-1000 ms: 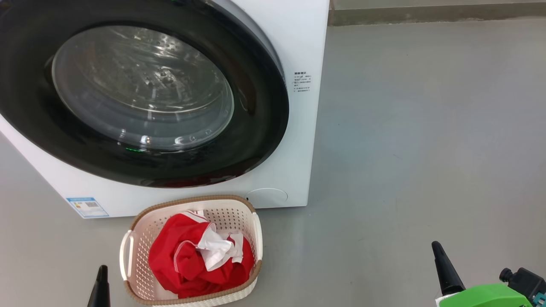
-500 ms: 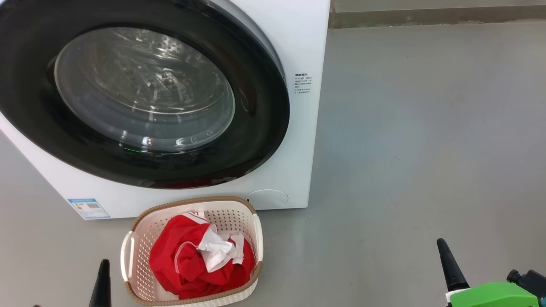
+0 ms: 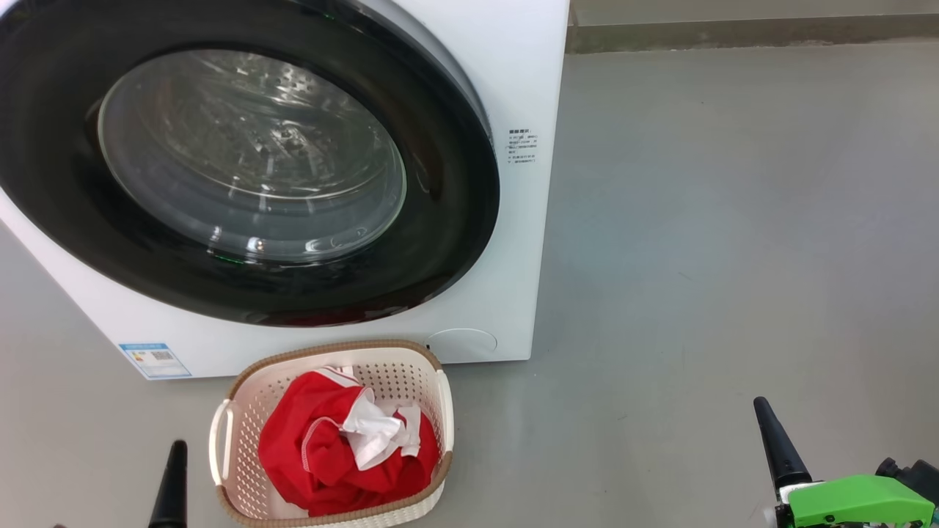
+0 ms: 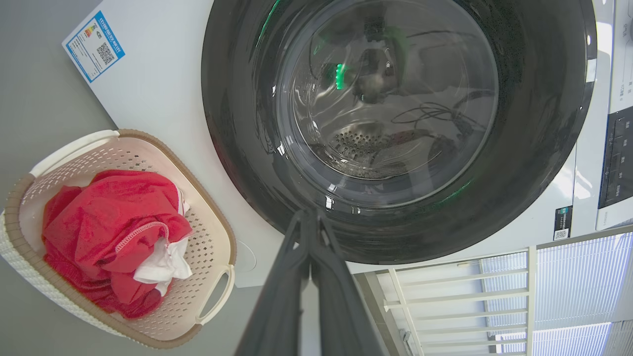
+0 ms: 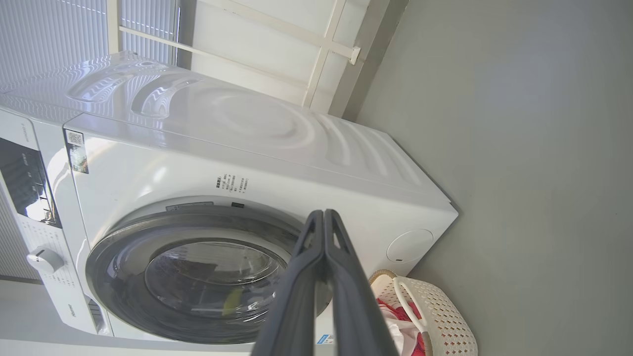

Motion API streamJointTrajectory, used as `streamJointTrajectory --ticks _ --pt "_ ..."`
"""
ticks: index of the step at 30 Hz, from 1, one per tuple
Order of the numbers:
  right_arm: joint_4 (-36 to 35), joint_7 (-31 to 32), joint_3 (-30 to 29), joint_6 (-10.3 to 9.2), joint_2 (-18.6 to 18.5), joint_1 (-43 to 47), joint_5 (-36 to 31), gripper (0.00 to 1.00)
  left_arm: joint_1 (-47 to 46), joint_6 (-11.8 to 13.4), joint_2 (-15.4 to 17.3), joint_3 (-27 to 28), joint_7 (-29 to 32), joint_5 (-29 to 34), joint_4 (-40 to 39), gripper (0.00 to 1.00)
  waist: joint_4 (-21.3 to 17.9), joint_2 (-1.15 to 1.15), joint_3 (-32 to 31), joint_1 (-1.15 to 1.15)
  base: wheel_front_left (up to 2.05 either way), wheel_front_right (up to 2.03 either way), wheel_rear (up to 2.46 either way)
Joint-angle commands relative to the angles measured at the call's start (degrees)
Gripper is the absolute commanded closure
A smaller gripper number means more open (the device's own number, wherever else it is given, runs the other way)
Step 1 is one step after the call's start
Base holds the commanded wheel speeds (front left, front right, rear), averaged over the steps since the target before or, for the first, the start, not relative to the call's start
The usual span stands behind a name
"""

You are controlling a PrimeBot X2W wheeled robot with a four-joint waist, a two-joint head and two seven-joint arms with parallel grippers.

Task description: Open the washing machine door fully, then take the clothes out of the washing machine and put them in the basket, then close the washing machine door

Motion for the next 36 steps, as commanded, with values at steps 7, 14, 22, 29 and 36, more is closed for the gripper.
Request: streamJointTrajectory --ticks 7,14,22,29,36 --pt "-2.13 1.66 -0.02 -0.05 0.03 -2.62 5.27 1.0 -3.57 -0.15 0.27 2.22 1.52 -5.12 -1.92 1.0 0.07 0.0 -0.2 0.0 0.0 0.0 0.0" --pt "-2.5 2.86 -0.48 -0.06 0.18 -2.92 9.4 1.0 -4.12 -0.16 0.0 2.69 2.68 -8.9 -2.09 1.0 0.14 0.0 -0.39 0.0 0.0 0.0 0.0" --pt "-2.92 4.22 -1.0 -0.07 0.35 -3.25 14.09 1.0 -4.74 -0.17 -0.31 3.22 4.0 -13.21 -2.29 1.0 0.21 0.0 -0.6 0.0 0.0 0.0 0.0" --pt "-3.23 5.26 -1.4 -0.08 0.48 -3.5 17.62 1.0 -5.21 -0.18 -0.54 3.62 4.99 -16.46 -2.44 1.0 0.26 0.0 -0.76 0.0 0.0 0.0 0.0" --pt "-3.23 5.28 -1.44 -0.08 0.51 -3.5 17.59 1.0 -5.21 -0.18 -0.54 3.63 5.0 -16.45 -2.44 1.0 0.26 0.0 -0.76 0.0 0.0 0.0 0.0"
